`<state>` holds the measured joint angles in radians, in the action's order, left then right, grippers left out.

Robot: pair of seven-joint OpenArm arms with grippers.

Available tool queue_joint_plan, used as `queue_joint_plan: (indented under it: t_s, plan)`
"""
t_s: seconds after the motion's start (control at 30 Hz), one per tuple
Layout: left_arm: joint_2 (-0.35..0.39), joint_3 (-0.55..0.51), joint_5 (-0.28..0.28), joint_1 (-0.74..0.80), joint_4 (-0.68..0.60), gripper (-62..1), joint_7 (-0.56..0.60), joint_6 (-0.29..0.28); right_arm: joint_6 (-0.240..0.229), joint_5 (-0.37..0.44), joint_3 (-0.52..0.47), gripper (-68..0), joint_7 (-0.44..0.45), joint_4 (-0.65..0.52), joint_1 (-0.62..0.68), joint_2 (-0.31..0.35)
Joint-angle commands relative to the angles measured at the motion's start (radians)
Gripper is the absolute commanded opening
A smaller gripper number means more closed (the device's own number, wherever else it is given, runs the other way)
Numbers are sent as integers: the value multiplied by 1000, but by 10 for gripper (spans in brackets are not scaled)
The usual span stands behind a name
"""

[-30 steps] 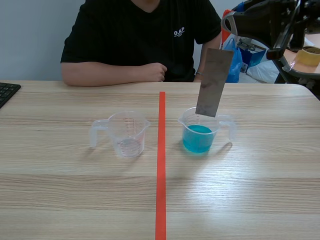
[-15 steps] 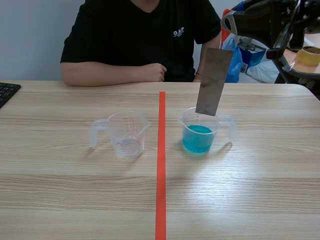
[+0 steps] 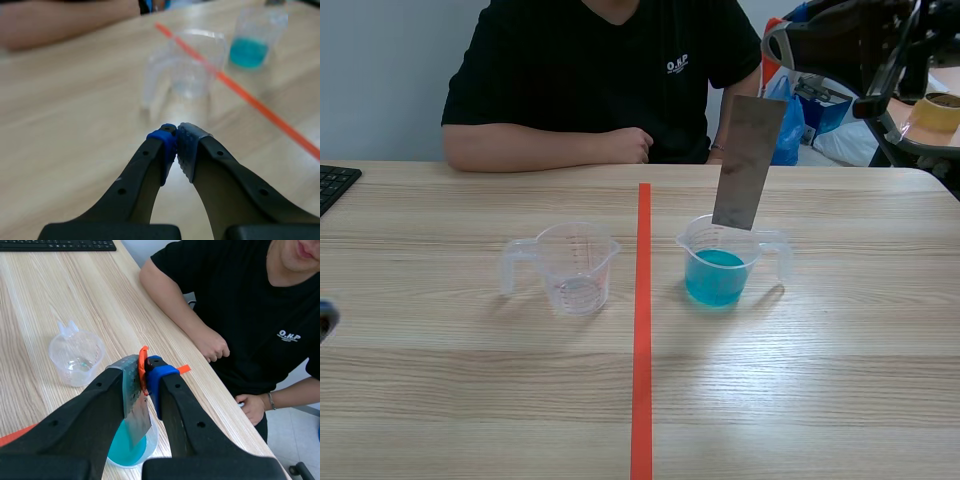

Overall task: Do the redox reaction experiment.
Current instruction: 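Raise the plate and point at it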

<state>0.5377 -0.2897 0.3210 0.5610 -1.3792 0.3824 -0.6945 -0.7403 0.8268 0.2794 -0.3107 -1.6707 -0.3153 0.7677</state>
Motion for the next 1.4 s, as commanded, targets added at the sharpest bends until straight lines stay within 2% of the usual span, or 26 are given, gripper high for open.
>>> queue_joint_plan:
  t_s: [0.0,0.27,0.4,0.5,0.63,0.87,0.93,1.23,1.37]
  plan:
    - [-5,44,37,-43,-22,-569,-38,-2,-5,7,-19,-667,19,-10,-17,11]
    - [-19,278,243,-282,-22,-581,-229,-2,-5,7,-19,-667,19,-10,-17,11]
    - [-69,378,259,-382,-21,-582,-314,-2,-5,7,-19,-667,19,-10,-17,11]
    - [-122,438,258,-429,-21,-582,-333,2,-5,7,-19,-667,19,-10,-17,11]
    - [-203,497,207,-481,-21,-582,-340,17,-5,7,-19,-667,19,-10,-17,11]
    - [-320,581,73,-550,7,-582,-354,151,-5,7,-19,-667,19,-10,-17,11]
    - [-348,597,46,-576,37,-582,-354,173,-5,7,-19,-667,19,-10,-17,11]
    - [-438,647,15,-663,194,-582,-341,223,-5,7,-19,-667,19,-10,-17,11]
    - [-481,650,6,-693,239,-582,-333,277,-5,7,-19,-667,19,-10,-17,11]
